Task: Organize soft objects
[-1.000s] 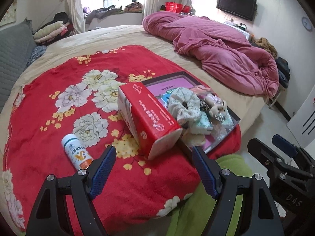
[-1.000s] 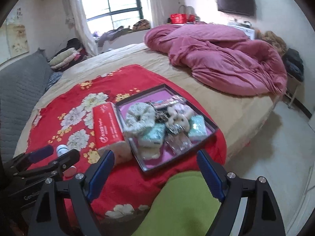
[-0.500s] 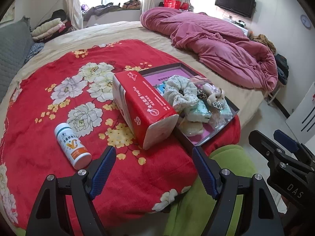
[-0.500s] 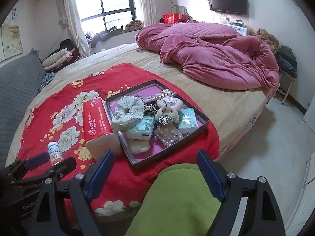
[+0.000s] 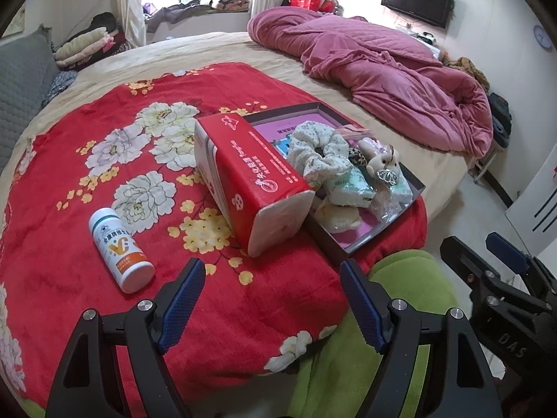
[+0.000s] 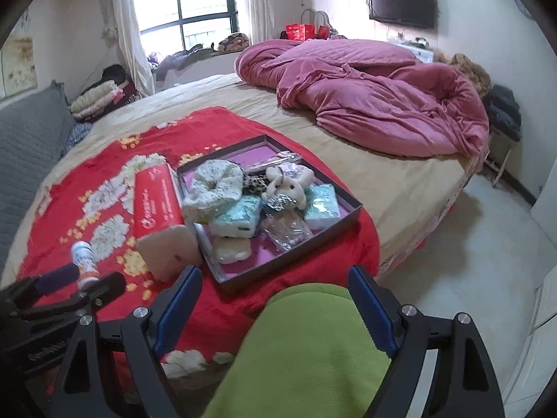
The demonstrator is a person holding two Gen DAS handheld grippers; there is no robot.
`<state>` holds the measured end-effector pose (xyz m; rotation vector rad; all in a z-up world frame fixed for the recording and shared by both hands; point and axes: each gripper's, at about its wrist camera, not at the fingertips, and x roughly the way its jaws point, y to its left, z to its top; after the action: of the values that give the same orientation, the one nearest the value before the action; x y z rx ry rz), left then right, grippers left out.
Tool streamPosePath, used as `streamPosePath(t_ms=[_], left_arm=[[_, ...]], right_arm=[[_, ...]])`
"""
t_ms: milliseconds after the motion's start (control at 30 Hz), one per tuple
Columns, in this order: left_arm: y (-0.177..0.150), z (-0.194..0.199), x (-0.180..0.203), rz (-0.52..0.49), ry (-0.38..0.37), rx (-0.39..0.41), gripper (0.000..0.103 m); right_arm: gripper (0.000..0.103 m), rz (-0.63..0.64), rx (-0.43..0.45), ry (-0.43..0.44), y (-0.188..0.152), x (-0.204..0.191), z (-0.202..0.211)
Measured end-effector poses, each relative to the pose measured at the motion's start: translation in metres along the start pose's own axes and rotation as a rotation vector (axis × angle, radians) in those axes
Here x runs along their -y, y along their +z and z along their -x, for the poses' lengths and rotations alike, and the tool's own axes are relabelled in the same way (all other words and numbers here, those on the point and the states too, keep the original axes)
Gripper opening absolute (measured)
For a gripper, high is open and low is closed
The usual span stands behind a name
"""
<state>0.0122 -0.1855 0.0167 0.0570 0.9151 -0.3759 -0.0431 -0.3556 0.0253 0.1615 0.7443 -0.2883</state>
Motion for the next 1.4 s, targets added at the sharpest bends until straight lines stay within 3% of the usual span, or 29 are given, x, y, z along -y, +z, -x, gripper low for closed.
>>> streamPosePath(t_ms=[1400], left_arm=[[-0.005, -0.013, 0.010, -0.006, 0.025, -0.023, 0.081]], right_arm=[[0.085, -0.044, -0.017, 0.017, -0.011, 0.012, -0.005]])
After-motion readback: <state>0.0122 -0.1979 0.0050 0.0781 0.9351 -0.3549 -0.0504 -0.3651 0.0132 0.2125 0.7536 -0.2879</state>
